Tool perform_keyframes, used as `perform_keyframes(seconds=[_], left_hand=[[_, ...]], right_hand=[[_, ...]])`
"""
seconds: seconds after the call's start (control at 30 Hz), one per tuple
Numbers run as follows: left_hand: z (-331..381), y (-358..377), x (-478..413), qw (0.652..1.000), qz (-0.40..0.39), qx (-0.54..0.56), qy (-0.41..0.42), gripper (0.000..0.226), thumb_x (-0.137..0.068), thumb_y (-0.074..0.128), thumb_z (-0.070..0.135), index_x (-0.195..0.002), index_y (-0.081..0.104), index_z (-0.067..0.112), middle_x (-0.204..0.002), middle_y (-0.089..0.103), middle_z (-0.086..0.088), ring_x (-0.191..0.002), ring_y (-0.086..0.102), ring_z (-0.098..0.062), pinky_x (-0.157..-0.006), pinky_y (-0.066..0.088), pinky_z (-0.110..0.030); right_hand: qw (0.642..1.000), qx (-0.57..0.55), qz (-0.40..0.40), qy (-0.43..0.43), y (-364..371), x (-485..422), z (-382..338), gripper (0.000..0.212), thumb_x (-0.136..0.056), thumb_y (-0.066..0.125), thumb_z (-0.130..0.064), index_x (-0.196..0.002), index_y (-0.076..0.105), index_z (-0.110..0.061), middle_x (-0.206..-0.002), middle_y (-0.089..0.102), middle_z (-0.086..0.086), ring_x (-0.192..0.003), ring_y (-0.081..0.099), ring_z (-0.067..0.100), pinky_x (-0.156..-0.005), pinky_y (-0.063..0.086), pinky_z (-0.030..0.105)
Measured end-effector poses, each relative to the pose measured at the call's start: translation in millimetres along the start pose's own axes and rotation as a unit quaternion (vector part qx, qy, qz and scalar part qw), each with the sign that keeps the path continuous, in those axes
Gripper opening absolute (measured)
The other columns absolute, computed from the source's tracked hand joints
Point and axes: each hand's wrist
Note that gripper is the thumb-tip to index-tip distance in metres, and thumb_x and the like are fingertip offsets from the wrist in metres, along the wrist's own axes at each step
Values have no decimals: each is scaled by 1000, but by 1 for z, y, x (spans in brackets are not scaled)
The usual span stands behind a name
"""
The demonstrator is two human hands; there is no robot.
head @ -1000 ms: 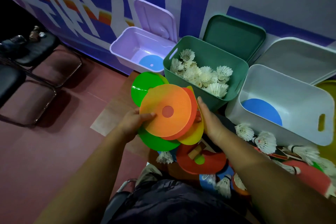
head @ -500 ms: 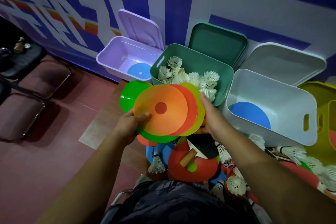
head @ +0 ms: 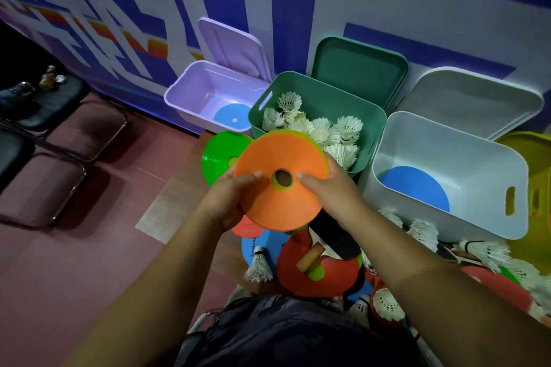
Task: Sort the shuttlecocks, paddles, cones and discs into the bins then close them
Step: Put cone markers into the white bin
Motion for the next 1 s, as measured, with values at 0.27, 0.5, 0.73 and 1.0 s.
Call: perform_keyframes(seconds=[0.27,0.5,0.73,1.0], left_hand=[[4,4,8,999,35,-33,14,37,-99,65,11,-135,64,19,-124,75,-15,-113,70,-41,-96,58,-62],[4,9,11,998,49,-46,2,35,-99,67,15,-134,65,17,-120,76,-15,-111,72,-39,-92,60,-58],[13,37,-3,995,13,-96,-23,29,-97,68,18,-127,68,15,-117,77,-18,-103,74,-38,-88,60,-60],[16,121,-29,988,-56,-143,-31,18,-100,66,15,-117,69,9,-101,80,-14,-84,77,-28,-69,62,-43]], right_hand=[[998,57,20,-5,-6,7,-1,69,-98,72,-34,-158,36,-36,-125,65,-15,-108,68,11,-79,54,28],[994,86,29,61,-7,13,-2,29,-103,61,-41,-124,55,-21,-107,70,4,-85,70,21,-57,51,32],[990,43,86,101,-25,28,-7,27,-102,57,-42,-121,55,-22,-95,72,11,-72,73,39,-49,55,38],[980,-52,142,128,-90,72,1,16,-104,48,-26,-112,61,-21,-69,69,17,-55,68,30,-58,63,48]])
Point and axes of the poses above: each hand's wrist, its own x-axis away from the middle knuckle, its own y-axis out of the palm, z = x × y
